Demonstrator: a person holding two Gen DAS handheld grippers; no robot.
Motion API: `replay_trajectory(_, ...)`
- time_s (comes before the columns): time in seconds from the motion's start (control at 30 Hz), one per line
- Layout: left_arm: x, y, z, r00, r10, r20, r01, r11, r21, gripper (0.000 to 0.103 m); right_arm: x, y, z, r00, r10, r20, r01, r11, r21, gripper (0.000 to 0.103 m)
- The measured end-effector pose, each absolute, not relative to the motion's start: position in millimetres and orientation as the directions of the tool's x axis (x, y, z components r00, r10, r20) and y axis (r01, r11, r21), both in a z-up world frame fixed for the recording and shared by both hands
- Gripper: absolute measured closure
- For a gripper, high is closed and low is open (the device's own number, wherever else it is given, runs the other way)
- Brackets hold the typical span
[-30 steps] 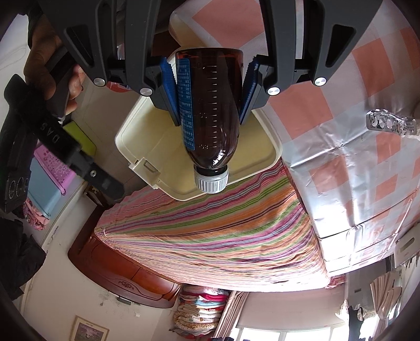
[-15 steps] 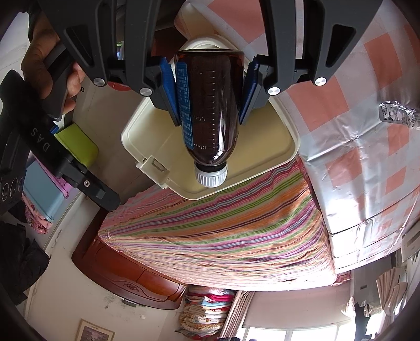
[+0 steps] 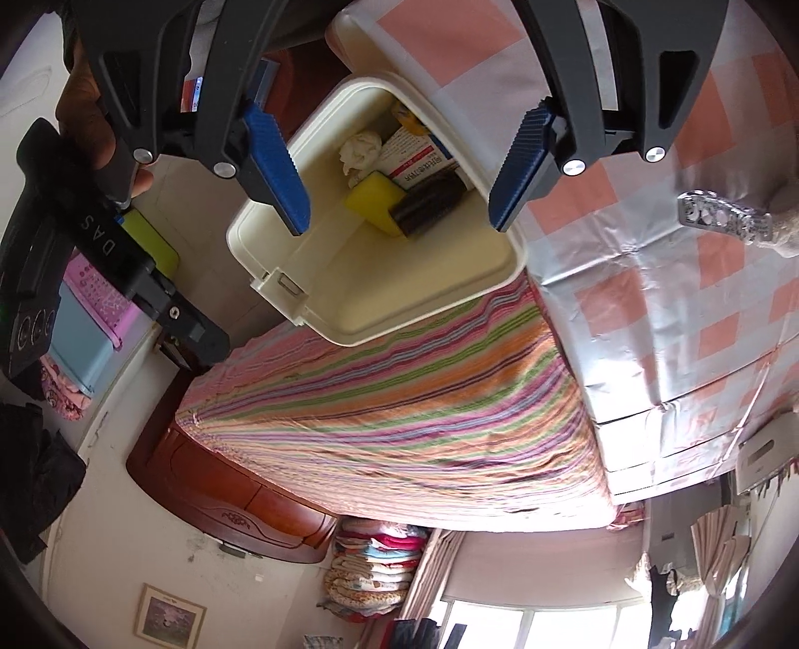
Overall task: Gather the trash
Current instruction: 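Move both grippers back over the table toward the blister pack and plush toy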
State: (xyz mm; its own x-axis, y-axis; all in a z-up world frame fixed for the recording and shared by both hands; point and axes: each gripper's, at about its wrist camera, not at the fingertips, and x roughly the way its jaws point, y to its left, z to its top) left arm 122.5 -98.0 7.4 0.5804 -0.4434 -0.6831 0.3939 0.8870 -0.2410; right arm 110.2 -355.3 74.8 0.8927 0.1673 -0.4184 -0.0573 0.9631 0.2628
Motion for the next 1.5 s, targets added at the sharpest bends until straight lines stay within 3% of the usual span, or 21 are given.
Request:
replay_trajectory(1.0, 110.6, 101.2, 4.7, 0.696, -0.177, -0.696, -0.002, 0.969, -0.249, 0.031, 148.8, -156.4, 53.8, 0.682, 0.496, -0.538, -0.481, 0.858, 0.182, 0.028)
replay_trajectory(1.5, 74.0, 217.0, -5.1, 0.715, -0.042, -0.698, -0.251, 0.916, -0.312, 0.031, 156.5, -68.5, 22.7, 0.519, 0.551, -0.654, -0.636, 0.760, 0.135, 0.028)
